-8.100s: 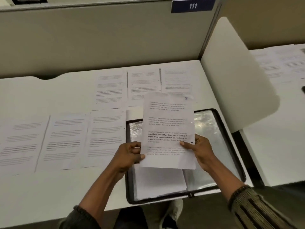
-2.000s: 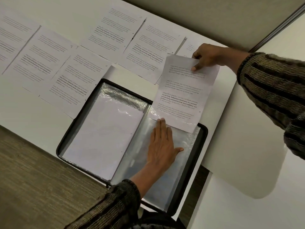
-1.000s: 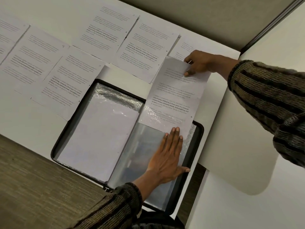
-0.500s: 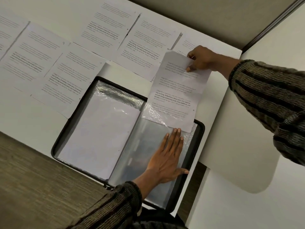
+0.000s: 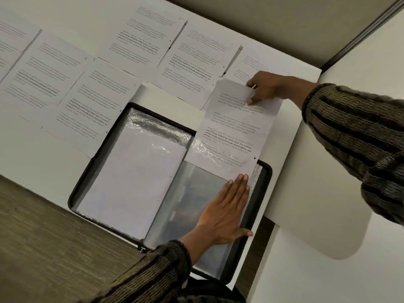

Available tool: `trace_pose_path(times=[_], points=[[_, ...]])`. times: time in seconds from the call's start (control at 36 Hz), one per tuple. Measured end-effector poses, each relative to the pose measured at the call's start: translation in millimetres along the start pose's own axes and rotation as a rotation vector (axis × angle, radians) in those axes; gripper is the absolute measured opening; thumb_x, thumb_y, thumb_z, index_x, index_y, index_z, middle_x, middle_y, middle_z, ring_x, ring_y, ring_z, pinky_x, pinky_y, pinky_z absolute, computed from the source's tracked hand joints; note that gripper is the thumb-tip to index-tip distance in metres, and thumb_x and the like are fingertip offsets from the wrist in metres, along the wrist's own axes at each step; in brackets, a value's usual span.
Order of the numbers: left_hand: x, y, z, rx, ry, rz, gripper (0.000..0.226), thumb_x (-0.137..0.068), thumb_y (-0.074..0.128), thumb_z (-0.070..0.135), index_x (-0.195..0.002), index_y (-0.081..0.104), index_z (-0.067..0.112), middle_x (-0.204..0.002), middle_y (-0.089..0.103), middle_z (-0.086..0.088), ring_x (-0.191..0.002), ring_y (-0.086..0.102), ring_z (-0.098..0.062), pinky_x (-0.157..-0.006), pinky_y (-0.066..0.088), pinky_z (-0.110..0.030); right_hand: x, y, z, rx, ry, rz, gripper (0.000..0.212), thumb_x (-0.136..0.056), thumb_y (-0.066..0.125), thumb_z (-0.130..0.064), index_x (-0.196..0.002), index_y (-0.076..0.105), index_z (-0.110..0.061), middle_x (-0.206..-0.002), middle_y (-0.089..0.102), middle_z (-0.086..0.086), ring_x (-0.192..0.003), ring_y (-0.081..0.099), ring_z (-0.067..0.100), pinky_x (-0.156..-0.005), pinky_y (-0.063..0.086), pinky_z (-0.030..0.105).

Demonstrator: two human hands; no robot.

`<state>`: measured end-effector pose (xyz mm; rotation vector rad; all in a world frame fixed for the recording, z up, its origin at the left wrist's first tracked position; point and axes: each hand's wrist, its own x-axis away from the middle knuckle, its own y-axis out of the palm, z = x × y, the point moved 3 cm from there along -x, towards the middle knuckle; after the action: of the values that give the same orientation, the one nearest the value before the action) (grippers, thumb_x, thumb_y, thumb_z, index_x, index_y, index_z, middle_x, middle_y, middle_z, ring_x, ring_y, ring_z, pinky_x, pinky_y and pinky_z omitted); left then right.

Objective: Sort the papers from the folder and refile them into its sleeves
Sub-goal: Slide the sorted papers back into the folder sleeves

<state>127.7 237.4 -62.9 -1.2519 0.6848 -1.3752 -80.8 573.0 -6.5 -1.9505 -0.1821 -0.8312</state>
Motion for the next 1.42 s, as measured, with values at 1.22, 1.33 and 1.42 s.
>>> trace_pose_path(times=[1.22, 1.33, 1.42], points=[[108.3, 13.4, -78.8, 0.272, -0.458, 0.276, 0.121, -0.095, 0.052, 0.08, -0.166, -0.002, -0.003, -0.174, -0.016, -0.021, -0.163, -0.01, -0.036, -0.132, 0.012, -0.056, 22.9, 81.4, -42.8, -0.061, -0.13, -0.314, 0.035, -0.079, 0.091, -0.022, -0.112, 0.08, -0.019, -0.107, 0.078, -0.005, -0.103, 0.071, 0.016, -0.098, 0.057, 0.041], [122.1, 20.0, -77.8, 0.262, -0.449, 0.271, 0.122, -0.095, 0.055, 0.078, -0.165, 0.0, -0.004, -0.174, -0.014, -0.022, -0.163, -0.008, -0.037, -0.132, 0.012, -0.054, 23.8, 85.9, -47.1, -0.145, -0.11, -0.227, 0.036, -0.082, 0.089, -0.037, -0.111, 0.078, -0.018, -0.111, 0.075, -0.002, -0.105, 0.068, 0.019, -0.097, 0.054, 0.039], [132.0, 23.1, -75.4, 0.252, -0.445, 0.263, 0.121, -0.095, 0.055, 0.077, -0.165, -0.001, -0.004, -0.174, -0.015, -0.022, -0.163, -0.008, -0.038, -0.131, 0.009, -0.053, 20.9, 85.9, -53.1, -0.222, -0.11, -0.062, 0.039, -0.09, 0.08, -0.042, -0.118, 0.074, -0.015, -0.118, 0.069, 0.0, -0.108, 0.062, 0.02, -0.096, 0.048, 0.037]])
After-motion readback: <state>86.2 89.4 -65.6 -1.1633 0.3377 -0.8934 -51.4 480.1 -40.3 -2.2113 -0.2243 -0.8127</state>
